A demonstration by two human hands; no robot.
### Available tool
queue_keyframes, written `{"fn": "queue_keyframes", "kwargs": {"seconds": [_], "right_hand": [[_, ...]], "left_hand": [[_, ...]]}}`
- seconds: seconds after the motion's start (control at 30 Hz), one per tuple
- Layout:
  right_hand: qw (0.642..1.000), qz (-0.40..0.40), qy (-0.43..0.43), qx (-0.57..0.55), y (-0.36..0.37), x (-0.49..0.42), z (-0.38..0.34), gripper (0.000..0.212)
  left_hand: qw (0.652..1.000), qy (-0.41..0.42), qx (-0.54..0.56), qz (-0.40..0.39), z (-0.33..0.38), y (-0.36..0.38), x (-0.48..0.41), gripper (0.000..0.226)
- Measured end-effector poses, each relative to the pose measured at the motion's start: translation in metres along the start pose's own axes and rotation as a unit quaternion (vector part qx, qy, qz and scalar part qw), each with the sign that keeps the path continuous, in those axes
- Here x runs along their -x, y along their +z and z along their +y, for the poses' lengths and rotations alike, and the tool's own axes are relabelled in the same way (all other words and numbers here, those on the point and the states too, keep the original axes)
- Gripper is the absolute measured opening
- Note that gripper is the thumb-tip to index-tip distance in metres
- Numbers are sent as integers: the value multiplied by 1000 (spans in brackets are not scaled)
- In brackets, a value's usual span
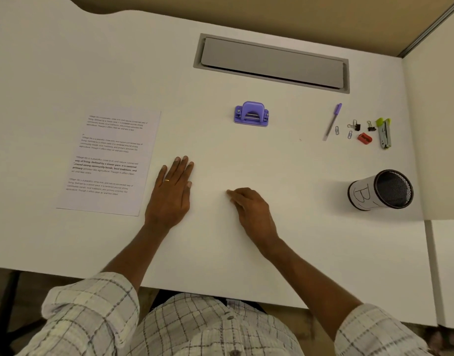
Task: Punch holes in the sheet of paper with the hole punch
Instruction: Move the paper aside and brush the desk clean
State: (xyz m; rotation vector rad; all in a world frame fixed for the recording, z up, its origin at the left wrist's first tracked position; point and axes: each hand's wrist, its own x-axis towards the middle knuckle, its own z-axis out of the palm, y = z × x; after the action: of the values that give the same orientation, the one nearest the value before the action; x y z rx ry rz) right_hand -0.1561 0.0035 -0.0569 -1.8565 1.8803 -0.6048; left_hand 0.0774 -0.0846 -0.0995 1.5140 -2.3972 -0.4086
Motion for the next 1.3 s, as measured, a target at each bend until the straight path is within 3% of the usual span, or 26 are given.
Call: {"fn": "queue_keyframes", "kwargs": {"seconds": [0.2, 0.33, 0.43, 0.5, 0.77, 0.9, 0.97, 1.03, 1.1, 1.17, 1.23, 1.3], "right_hand": [[999, 13, 22, 35, -4, -6, -5, 37], [995, -37, -31, 91, 6, 2, -18, 46], [990, -31, -81, 113, 10, 8, -21, 39], [988, -44, -90, 117, 12, 8, -26, 46], [977, -123, -97, 147, 11, -11, -24, 32], [981, -101, -105, 131, 6, -17, -19, 26], [991, -60, -67, 102, 3, -22, -16, 21], [998, 5, 54, 18, -4, -31, -13, 18], [961, 50, 223, -153, -16, -43, -9, 17], [862, 43, 331, -381, -30, -50, -2, 16], [754, 13, 351, -556, -49, -50, 3, 16], [703, -19, 344, -622, -73, -48, 5, 18]], "left_hand": [[1000, -4, 0, 1, 2, -3, 0, 53], [1000, 0, -3, 2, 3, -4, -1, 53], [1000, -2, -4, 1, 4, -4, -1, 54], [1000, -1, -3, -1, 3, -5, 0, 53], [1000, -6, -2, -17, 3, -6, -2, 55], [1000, -3, 2, -12, 2, -4, 0, 54], [1000, -3, 4, -9, 1, -4, -1, 53], [1000, -6, 5, -6, 0, -3, 0, 53], [1000, -6, 8, -8, 0, -2, 0, 53], [1000, -4, 7, -6, -1, -2, 0, 53], [1000, -3, 6, -8, -2, -1, 0, 53], [1000, -1, 2, -8, -3, 1, 0, 53]]}}
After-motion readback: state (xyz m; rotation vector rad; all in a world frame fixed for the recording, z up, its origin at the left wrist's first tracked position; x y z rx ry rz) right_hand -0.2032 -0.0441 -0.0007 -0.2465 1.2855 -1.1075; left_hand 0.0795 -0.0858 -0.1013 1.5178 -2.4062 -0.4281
